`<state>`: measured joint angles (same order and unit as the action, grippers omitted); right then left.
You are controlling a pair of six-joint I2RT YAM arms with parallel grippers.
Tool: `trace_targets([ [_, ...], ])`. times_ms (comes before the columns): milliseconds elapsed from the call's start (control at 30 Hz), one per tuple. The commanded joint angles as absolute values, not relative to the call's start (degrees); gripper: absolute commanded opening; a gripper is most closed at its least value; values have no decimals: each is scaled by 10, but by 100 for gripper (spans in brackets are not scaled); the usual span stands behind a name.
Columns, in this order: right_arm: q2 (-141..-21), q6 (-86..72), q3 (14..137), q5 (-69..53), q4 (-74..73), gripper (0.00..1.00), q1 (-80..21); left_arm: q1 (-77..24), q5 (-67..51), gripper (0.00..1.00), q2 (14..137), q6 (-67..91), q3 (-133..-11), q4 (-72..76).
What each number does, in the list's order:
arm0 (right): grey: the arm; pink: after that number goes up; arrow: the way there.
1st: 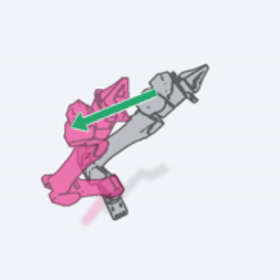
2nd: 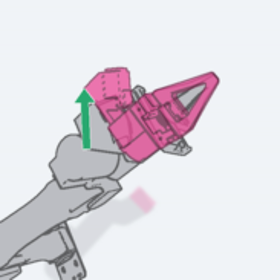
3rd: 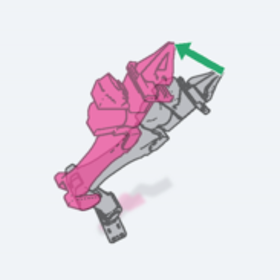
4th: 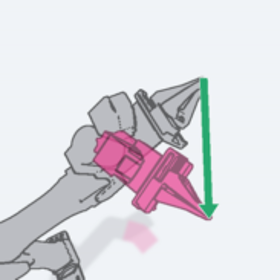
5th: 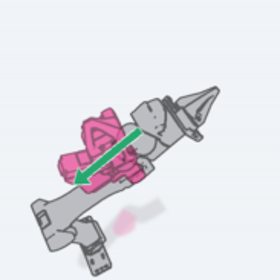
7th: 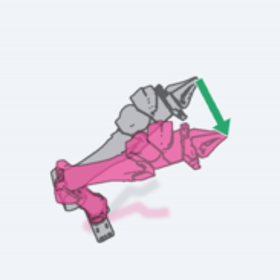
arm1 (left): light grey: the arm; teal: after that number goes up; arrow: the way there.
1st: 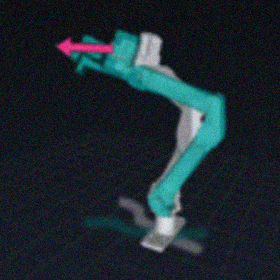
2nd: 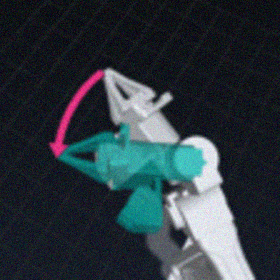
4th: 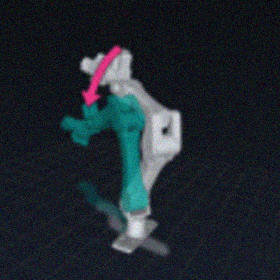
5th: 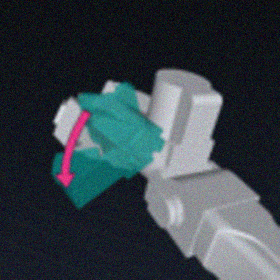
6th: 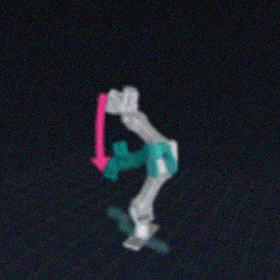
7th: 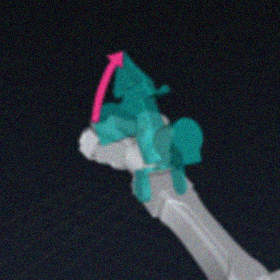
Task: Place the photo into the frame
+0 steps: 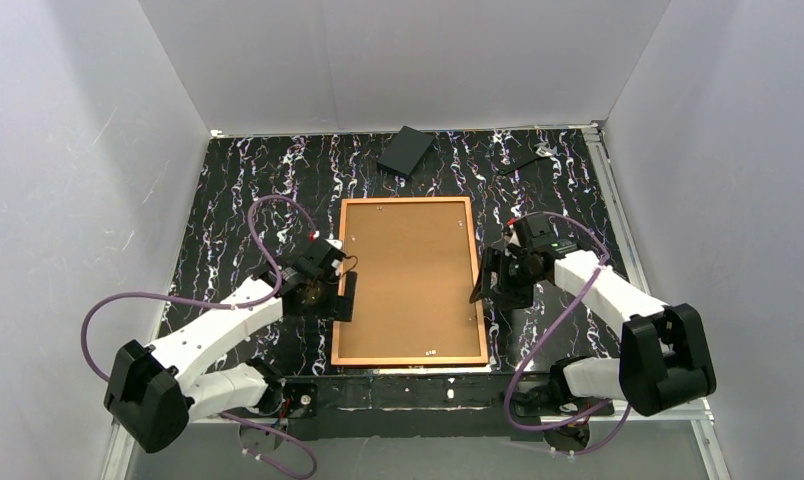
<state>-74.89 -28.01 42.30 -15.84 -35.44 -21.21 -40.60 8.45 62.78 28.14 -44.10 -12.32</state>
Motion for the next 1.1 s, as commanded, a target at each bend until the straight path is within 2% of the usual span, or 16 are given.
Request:
trace_targets([
  [0, -718, -261, 424, -243, -327, 84, -176, -334, 15, 80, 651, 289, -442, -145],
  [167, -728, -244, 434, -261, -329, 85, -146, -248, -103, 80, 686, 311, -419, -50],
  [500, -754, -231, 464, -249, -344, 86, -129, -216, -146, 71, 841, 299, -473, -33],
  [733, -776, -222, 468, -215, -347, 86, -129, -217, -135, 57, 874, 296, -477, -30],
  [933, -833, -217, 515, -198, -352, 86, -130, -223, -145, 35, 893, 279, -478, -39],
  [1067, -867, -207, 561, -176, -363, 86, -130, -240, -132, 30, 885, 277, -466, -55],
])
